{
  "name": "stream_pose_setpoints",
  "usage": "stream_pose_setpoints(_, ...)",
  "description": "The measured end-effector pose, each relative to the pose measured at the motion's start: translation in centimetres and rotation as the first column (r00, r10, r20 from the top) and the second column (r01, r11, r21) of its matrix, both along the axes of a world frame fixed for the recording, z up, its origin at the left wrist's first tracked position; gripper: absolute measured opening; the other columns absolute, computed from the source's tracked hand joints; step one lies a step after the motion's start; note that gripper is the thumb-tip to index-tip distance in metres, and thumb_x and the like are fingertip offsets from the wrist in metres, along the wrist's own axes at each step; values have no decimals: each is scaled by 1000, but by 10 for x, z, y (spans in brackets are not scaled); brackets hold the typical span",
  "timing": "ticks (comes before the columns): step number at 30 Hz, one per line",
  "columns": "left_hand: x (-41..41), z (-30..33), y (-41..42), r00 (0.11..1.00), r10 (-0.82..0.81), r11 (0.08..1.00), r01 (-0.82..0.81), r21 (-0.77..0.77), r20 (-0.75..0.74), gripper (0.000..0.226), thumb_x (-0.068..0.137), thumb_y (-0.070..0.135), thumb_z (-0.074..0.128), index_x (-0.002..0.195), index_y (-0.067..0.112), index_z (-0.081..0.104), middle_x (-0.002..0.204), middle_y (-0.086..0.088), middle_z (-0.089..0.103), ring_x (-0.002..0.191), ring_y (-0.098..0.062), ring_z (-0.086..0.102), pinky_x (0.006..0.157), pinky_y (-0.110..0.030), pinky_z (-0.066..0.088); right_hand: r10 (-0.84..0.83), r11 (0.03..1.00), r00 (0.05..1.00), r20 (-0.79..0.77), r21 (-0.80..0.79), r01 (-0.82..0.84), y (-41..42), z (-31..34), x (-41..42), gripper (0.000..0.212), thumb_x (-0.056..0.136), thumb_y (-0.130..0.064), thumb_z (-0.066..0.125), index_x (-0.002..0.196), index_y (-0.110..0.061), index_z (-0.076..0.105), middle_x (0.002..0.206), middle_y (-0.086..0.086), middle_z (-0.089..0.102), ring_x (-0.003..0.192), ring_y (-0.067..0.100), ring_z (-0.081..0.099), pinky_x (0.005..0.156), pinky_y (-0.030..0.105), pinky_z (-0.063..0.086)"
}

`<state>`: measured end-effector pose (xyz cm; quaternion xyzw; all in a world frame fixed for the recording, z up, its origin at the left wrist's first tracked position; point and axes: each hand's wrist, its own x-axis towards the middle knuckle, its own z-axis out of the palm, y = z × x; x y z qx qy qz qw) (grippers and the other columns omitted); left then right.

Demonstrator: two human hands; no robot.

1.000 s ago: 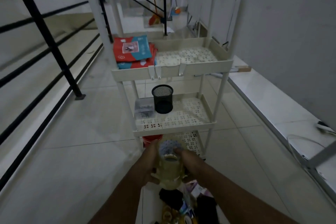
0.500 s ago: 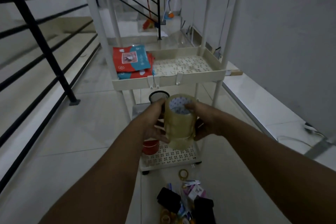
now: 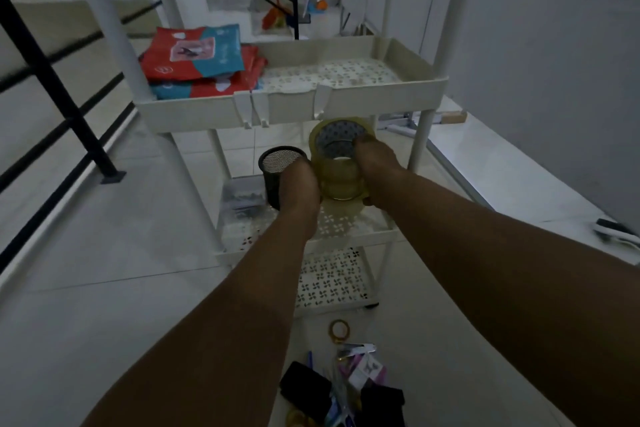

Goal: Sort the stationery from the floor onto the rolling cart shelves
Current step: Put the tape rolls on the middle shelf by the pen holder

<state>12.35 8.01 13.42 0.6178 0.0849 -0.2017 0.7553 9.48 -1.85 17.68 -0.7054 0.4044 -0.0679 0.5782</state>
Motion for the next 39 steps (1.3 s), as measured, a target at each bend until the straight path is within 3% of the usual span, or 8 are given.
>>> stream_pose_setpoints(3,5,-18,-9,985,-57,995,43,85,161,21,93,13,37,85,16,56,86,-4,55,95,-25,53,98,-48,46,-56,992,998,-15,116,57,-7,-5,13,56,100,-42,35,144,-7,36,143,15,44,125,36,47,104,47,42)
stream_pose_setpoints(7,8,-34,-17,951,-102,985,56,161,293,53,87,2,43,136,19,44,114,-8,60,98,-24,62,88,-45,54,-119,971,993,27,210,110,-16,-14,23,58,99,-46,34,146,-12,35,146,15,41,127,38,44,104,51,40)
stream_pose_setpoints(15,1,-55,-25,871,-187,982,151,114,454,61,82,-8,56,132,22,39,131,-8,53,116,-26,56,98,-45,50,-132,966,990,42,229,119,-19,-29,36,58,93,-52,39,139,-17,44,136,14,50,115,41,50,97,56,43)
stream_pose_setpoints(21,8,-63,-19,710,-365,865,19,502,602,73,72,-1,60,140,10,35,135,-13,46,118,-24,51,102,-37,46,-20,974,1000,16,227,16,-18,-26,33,51,96,-46,36,137,-15,43,136,17,49,115,40,51,86,56,46)
stream_pose_setpoints(24,4,-64,-20,696,-442,756,-49,652,565,83,76,9,66,146,13,22,142,-12,34,122,-24,44,100,-24,39,6,971,1000,8,240,-8,-17,-24,29,52,97,-46,37,139,-16,40,139,17,45,119,41,47,95,59,42)
stream_pose_setpoints(28,-6,-68,-20,736,-326,788,-136,601,594,91,75,6,71,148,8,18,146,-16,26,129,-31,40,105,-37,42,38,966,999,36,253,-45,-17,-20,24,59,97,-48,40,145,-14,33,146,17,37,127,40,40,98,60,36)
stream_pose_setpoints(33,-12,-66,-19,779,-293,826,-86,557,554,73,77,5,69,136,8,28,137,-16,41,116,-28,52,89,-32,47,7,976,999,41,217,-16,-17,-29,21,73,91,-58,44,149,-17,25,152,16,30,132,43,36,101,66,33)
stream_pose_setpoints(39,-12,-69,-16,786,-261,857,-79,510,561,70,79,6,68,138,4,29,137,-15,43,121,-28,49,99,-35,46,75,971,992,98,217,-94,-16,-32,21,75,91,-61,44,149,-17,26,152,16,31,132,42,36,99,63,35)
